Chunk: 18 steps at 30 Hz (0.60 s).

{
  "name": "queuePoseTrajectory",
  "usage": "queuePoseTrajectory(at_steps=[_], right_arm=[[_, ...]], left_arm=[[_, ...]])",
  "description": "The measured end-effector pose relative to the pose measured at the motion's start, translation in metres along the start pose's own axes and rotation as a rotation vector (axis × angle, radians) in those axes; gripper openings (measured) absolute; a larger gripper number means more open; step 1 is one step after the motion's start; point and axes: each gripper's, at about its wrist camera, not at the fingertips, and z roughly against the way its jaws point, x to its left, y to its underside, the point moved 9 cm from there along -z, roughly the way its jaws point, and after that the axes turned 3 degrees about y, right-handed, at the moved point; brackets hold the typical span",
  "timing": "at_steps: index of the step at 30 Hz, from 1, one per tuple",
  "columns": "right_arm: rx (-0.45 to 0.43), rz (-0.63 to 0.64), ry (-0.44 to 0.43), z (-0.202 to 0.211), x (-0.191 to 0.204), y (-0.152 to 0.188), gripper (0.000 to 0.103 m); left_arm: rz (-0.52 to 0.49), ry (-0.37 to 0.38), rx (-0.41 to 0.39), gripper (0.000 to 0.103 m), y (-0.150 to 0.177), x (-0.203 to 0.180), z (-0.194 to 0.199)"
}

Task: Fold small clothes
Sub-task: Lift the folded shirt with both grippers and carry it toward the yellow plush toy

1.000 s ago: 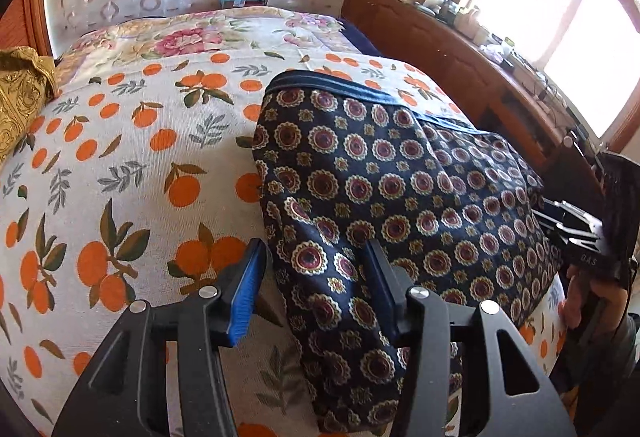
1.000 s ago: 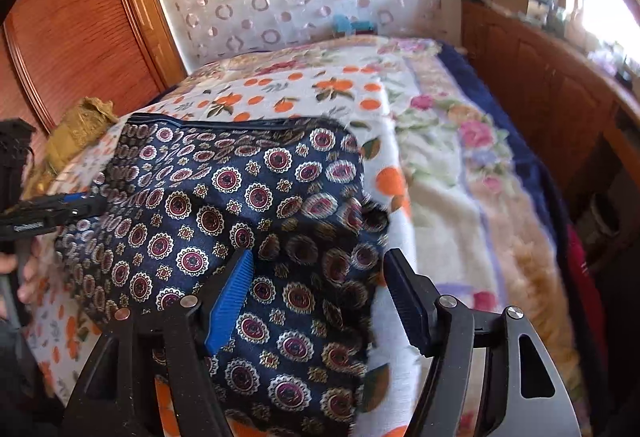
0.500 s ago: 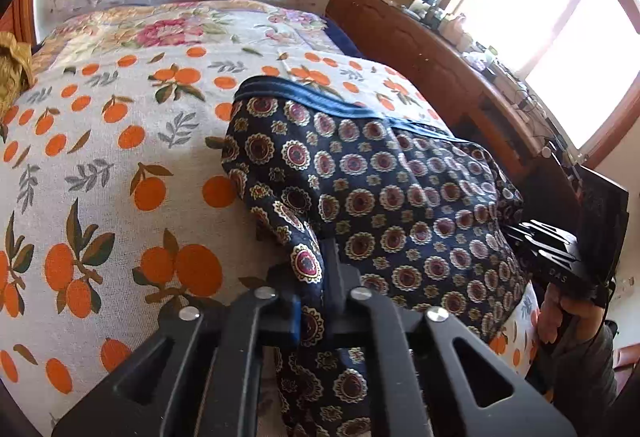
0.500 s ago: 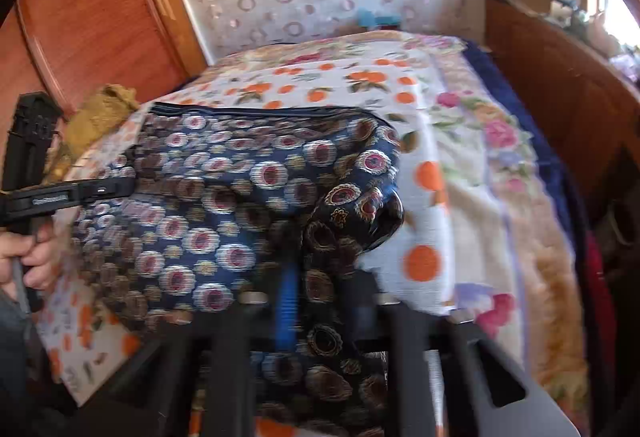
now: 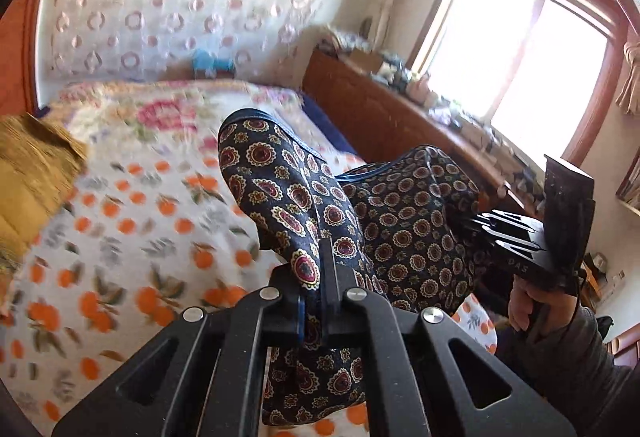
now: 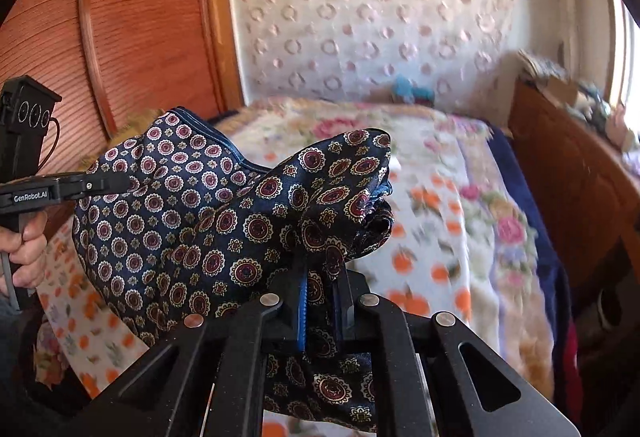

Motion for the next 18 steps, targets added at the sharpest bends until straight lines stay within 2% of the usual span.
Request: queuePoseTrajectory(at_steps=[7, 13, 18], right_arm=[[-0.064, 0.122, -0.078, -0.018, 0.056, -0.065, 0.009], [-0.094, 0.22, -0.177, -0.071, 0.095, -0.124, 0.009], [-0.106, 0.305, -0.258, -0.134, 0.15, -0.173, 0.009]], left_arm=[[-0.006, -0.108, -0.121, 0.005, -0.024, 0.053, 0.072], [0.038, -0.211, -0.214, 0.005, -0.04, 0.12, 0.129], [0.085, -0.315, -0.283, 0.005, -0.046, 0.184, 0.163]])
